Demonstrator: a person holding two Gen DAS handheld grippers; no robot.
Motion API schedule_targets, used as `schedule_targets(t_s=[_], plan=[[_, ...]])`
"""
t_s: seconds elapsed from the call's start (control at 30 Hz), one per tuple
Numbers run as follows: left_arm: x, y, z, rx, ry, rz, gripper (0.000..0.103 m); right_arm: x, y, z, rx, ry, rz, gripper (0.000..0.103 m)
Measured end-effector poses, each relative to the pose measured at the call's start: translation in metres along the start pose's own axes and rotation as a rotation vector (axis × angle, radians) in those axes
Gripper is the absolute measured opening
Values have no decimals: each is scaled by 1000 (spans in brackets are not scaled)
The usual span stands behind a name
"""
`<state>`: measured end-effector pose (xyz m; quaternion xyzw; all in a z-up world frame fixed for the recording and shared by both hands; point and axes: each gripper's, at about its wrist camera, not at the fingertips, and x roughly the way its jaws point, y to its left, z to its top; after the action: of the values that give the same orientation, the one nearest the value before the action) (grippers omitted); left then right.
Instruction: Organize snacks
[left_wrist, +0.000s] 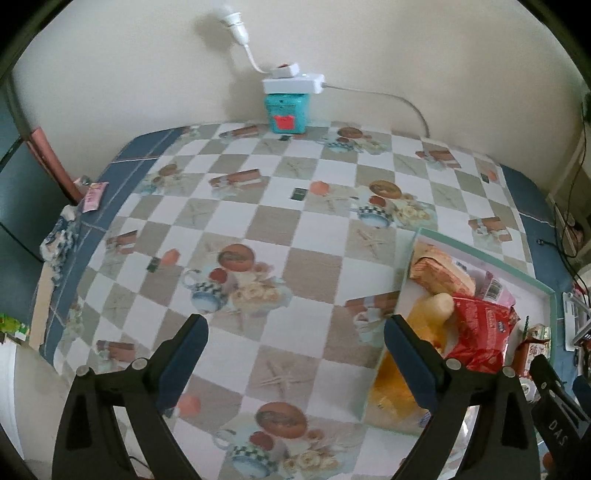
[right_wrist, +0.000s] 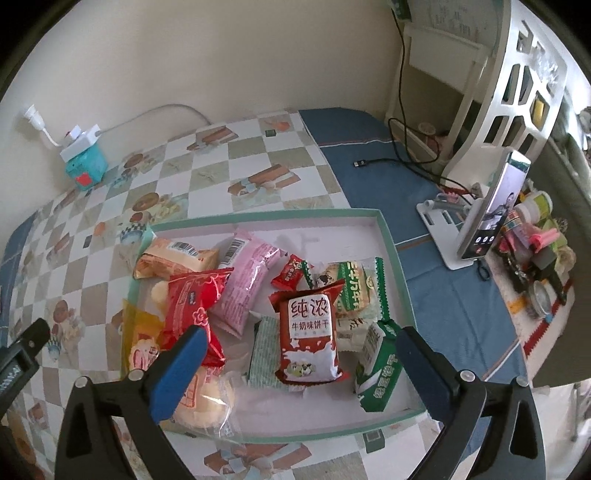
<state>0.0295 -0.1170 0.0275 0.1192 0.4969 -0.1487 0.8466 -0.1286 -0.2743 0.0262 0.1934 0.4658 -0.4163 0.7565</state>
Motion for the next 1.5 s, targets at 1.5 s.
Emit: schedule_targets(t_s=[1.5], plan=[[-22,85,-83,9,31,125,96,-43,50,-103,-159,-64,27,103]])
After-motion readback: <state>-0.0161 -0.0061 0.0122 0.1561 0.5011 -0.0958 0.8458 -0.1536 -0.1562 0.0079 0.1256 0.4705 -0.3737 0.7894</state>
